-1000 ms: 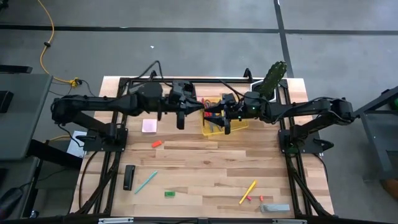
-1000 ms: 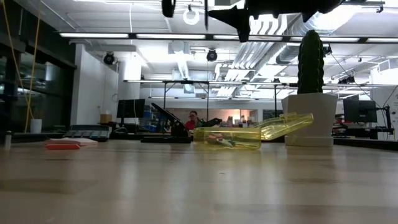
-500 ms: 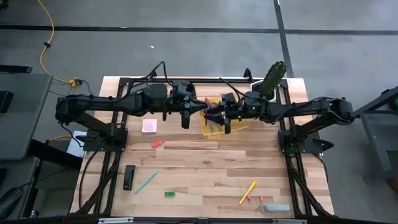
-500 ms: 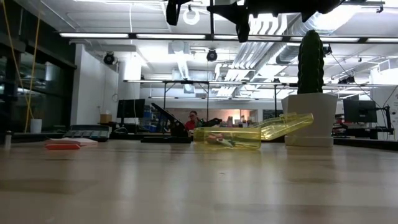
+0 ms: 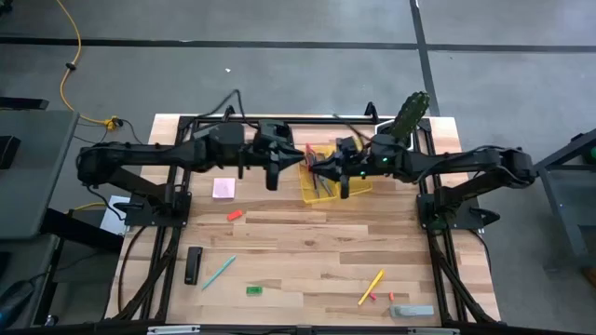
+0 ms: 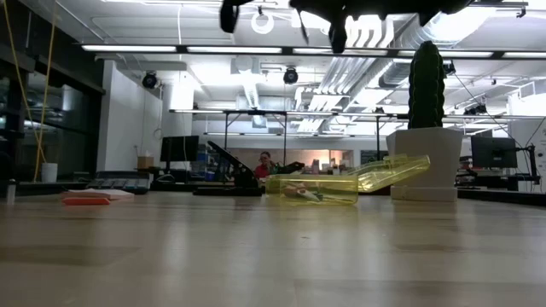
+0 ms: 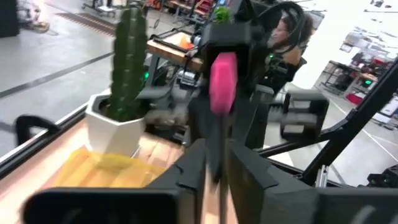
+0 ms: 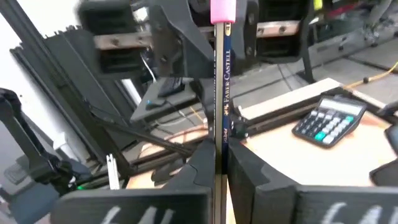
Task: Pack school essentials
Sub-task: Put the black pencil into the yellow supply box
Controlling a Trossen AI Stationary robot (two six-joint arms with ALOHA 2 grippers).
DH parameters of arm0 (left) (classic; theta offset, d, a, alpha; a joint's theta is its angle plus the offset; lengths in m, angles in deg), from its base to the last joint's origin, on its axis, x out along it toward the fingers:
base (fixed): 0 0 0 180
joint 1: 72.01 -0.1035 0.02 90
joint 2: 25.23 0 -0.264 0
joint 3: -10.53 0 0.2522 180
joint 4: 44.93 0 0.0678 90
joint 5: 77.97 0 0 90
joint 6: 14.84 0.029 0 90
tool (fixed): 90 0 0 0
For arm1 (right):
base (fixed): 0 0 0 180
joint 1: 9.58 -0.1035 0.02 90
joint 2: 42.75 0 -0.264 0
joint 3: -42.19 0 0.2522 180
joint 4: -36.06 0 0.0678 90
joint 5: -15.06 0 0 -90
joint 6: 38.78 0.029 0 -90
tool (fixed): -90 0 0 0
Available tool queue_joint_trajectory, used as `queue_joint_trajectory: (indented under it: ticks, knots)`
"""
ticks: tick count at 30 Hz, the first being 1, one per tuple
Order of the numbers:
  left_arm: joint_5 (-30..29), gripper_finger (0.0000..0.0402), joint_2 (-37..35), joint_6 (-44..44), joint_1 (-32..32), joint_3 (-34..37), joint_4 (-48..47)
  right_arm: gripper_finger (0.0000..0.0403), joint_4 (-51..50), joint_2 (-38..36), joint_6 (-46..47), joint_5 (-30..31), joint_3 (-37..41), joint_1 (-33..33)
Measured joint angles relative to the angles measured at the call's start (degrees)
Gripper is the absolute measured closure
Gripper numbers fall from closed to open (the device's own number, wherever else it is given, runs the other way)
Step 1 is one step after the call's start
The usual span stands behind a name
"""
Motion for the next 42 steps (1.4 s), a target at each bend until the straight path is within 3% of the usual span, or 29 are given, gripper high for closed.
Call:
queue_joint_trajectory:
  ticks: [9,16,19,22,26,34,42]
  knots:
    - [-0.1,0.0270,-15.7,2.1,-2.0,0.0,-17.9,0.0400,-14.0,-8.0,-1.5,3.5,0.0,3.5]
    - [-2.8,0.0265,-24.5,5.1,1.7,0.0,-20.4,0.0401,-14.5,-8.3,-0.5,6.0,0.0,3.4]
    - [-4.5,0.0270,-26.0,5.6,3.5,0.0,-20.3,0.0402,-14.9,-7.9,5.1,9.8,0.0,3.5]
    - [-7.0,0.0275,-26.3,5.6,4.9,0.0,-20.3,0.0402,-18.2,-5.3,16.0,14.1,-0.1,4.9]
    - [-8.9,0.0276,-25.9,5.6,5.9,0.0,-20.3,0.0402,-23.3,1.6,28.2,13.4,-0.1,7.0]
    - [-9.0,0.0276,-25.3,2.4,6.0,0.0,-20.4,0.0402,-24.2,16.6,36.2,12.5,0.0,10.9]
    - [-8.9,0.0276,-25.3,2.4,6.0,0.0,-20.3,0.0402,-25.7,22.0,37.3,9.4,0.0,12.4]
